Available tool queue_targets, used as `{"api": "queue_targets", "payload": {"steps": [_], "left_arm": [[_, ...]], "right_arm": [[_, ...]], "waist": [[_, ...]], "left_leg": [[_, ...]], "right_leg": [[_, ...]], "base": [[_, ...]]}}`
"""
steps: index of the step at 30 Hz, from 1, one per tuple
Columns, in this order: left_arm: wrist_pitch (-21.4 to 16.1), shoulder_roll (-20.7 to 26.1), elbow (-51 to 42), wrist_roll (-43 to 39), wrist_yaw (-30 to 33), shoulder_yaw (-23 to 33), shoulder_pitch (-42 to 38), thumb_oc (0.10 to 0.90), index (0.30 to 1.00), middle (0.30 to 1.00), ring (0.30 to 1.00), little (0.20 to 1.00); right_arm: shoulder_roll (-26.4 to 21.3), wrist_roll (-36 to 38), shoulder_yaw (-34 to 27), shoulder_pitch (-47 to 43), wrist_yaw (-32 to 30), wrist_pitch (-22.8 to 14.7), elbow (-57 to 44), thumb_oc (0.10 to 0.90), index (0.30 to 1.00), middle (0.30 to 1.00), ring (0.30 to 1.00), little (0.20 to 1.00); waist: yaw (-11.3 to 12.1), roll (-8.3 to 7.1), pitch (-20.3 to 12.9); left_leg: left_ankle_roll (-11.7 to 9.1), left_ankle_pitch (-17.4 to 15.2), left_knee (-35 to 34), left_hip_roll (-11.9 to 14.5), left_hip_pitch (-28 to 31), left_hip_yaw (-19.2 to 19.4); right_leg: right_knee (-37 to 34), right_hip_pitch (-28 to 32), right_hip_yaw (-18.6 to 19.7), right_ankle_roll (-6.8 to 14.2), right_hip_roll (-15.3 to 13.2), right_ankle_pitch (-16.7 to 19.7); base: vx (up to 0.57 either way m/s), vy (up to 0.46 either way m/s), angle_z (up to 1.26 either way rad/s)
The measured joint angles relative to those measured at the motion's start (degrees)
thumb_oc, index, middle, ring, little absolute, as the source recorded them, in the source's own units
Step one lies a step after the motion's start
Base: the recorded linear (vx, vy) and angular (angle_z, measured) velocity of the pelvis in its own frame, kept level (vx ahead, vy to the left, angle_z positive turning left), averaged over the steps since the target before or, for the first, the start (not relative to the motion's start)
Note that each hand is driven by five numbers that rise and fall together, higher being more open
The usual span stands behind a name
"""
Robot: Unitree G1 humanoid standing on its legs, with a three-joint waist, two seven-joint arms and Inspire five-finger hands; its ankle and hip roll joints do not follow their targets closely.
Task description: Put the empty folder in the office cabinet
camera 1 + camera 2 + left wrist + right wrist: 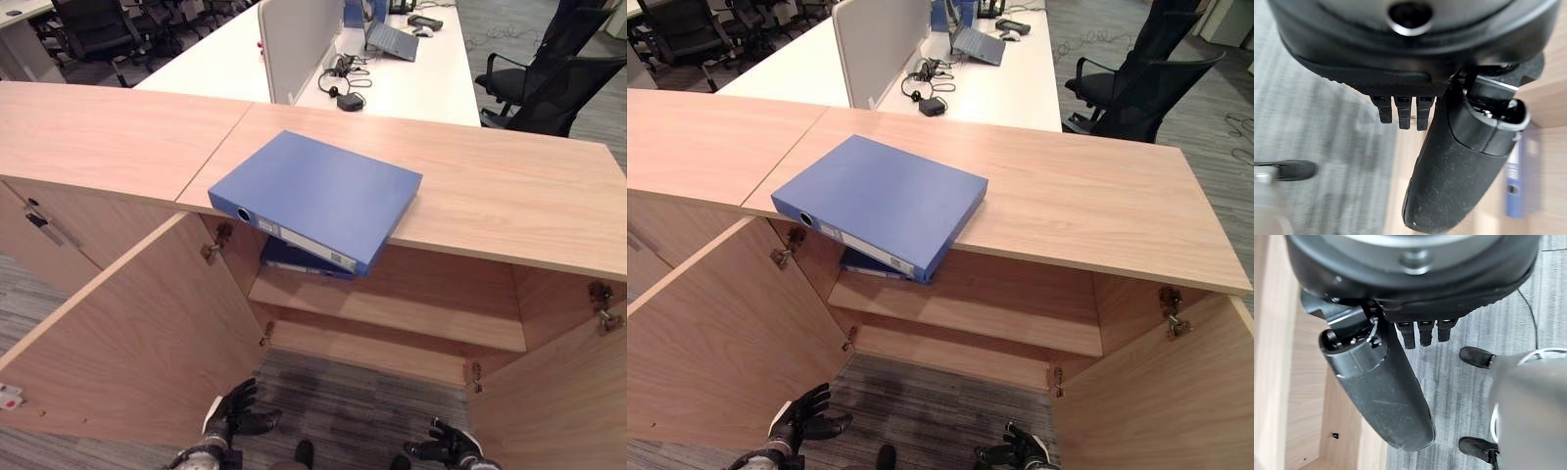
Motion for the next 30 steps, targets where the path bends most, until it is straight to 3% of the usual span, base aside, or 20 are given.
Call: {"api": "queue_targets", "payload": {"steps": [6,8,13,18,21,22,30], "left_arm": [[0.32,1.93,-9.92,5.95,3.0,4.85,2.63,0.8,0.9,0.9,0.9,0.9],[-0.18,2.35,-15.95,11.26,6.36,7.44,4.62,0.8,0.9,0.9,0.9,0.9],[-1.97,2.34,-18.74,23.63,18.13,11.54,4.61,0.8,0.9,0.9,0.9,0.9],[-1.99,2.87,-23.45,30.65,23.74,13.29,4.8,0.8,0.9,0.9,0.9,0.9],[-1.95,7.29,-28.08,36.54,25.79,12.93,4.68,0.8,0.9,0.9,0.9,0.9],[-2.37,11.08,-31.13,40.28,26.05,12.58,4.36,0.8,0.9,0.9,0.9,0.9],[-5.11,19.8,-38.5,49.56,25.66,9.59,1.75,0.8,0.9,0.9,0.9,0.9]], "right_arm": [[-0.02,0.0,-0.28,2.09,-0.23,0.0,0.01,0.8,0.9,0.9,0.9,0.9],[0.31,0.0,-0.28,3.07,-0.63,-0.23,0.03,0.8,0.9,0.9,0.9,0.9],[0.99,-0.84,0.15,4.3,-1.98,-2.47,0.0,0.8,0.9,0.9,0.9,0.9],[1.38,-2.06,1.17,4.52,-2.08,-3.37,0.02,0.8,0.9,0.9,0.9,0.9],[1.5,-2.01,2.03,4.01,-1.98,-3.91,0.01,0.8,0.9,0.9,0.9,0.9],[1.56,-2.01,2.19,4.0,-1.94,-4.23,0.02,0.8,0.9,0.9,0.9,0.9],[1.44,-2.0,2.35,3.89,-1.74,-4.3,-0.02,0.8,0.9,0.9,0.9,0.9]], "waist": [[1.42,-0.69,-0.51],[1.93,-0.8,-0.56],[3.18,-0.82,-0.62],[4.28,-1.48,-0.96],[4.22,-1.81,-1.15],[4.18,-1.84,-1.15],[3.62,-0.53,-1.03]], "left_leg": [[-0.58,-0.32,-0.01,0.89,-0.1,-0.32],[-0.79,-0.2,-0.01,1.16,-0.13,-0.63],[-0.96,-0.1,0.01,1.49,-0.16,-0.77],[-1.09,-0.19,0.01,1.58,-0.21,-0.32],[-1.19,-0.27,0.0,1.75,-0.1,0.09],[-1.37,-0.2,0.01,1.87,-0.07,0.1],[-1.77,0.04,0.0,1.93,-0.04,0.03]], "right_leg": [[-0.01,0.09,-0.05,-0.21,0.6,-0.47],[-0.01,0.06,-0.22,-0.25,0.92,-0.51],[-0.01,-0.08,-0.42,-0.25,1.2,-0.51],[-0.01,-0.28,-0.19,-0.24,1.26,-0.5],[-0.01,-0.28,-0.02,-0.16,1.38,-0.45],[-0.01,-0.28,0.0,-0.15,1.5,-0.44],[-0.01,-0.21,-0.03,-0.2,1.57,-0.48]], "base": [[-0.02,-0.022,-0.02],[-0.02,-0.048,0.04],[-0.02,-0.037,0.02],[0.0,-0.02,-0.03],[0.0,-0.018,-0.03],[0.0,0.0,0.0],[0.0,0.0,0.0]]}}
